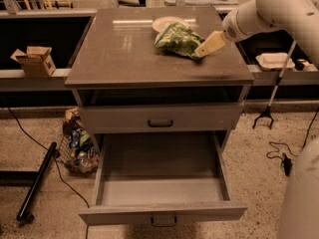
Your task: Pick green jalapeno chip bag from middle drawer and place on counter
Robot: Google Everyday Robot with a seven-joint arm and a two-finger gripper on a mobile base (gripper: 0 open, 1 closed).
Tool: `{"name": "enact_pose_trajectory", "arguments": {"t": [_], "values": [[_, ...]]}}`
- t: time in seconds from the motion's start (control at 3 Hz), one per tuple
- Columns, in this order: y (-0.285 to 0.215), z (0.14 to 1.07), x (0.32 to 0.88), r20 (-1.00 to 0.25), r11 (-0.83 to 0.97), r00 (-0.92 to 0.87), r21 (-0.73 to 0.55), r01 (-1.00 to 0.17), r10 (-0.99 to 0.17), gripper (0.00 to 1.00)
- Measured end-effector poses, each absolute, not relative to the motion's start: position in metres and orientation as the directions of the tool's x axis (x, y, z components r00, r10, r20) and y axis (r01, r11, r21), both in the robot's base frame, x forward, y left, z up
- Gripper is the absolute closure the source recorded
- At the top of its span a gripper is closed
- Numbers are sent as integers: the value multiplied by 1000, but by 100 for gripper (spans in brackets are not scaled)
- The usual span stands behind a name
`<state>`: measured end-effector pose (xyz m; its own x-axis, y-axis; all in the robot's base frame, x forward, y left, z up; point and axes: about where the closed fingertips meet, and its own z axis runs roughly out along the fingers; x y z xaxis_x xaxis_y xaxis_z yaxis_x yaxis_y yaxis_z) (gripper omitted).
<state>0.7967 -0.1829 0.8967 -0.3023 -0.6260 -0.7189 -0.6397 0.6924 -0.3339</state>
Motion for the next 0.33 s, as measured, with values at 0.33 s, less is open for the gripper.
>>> {"name": "enact_pose_trajectory", "arguments": {"t": [0.33], "values": [[-193, 943, 778, -753, 668, -206, -379, -640, -625, 0]]}}
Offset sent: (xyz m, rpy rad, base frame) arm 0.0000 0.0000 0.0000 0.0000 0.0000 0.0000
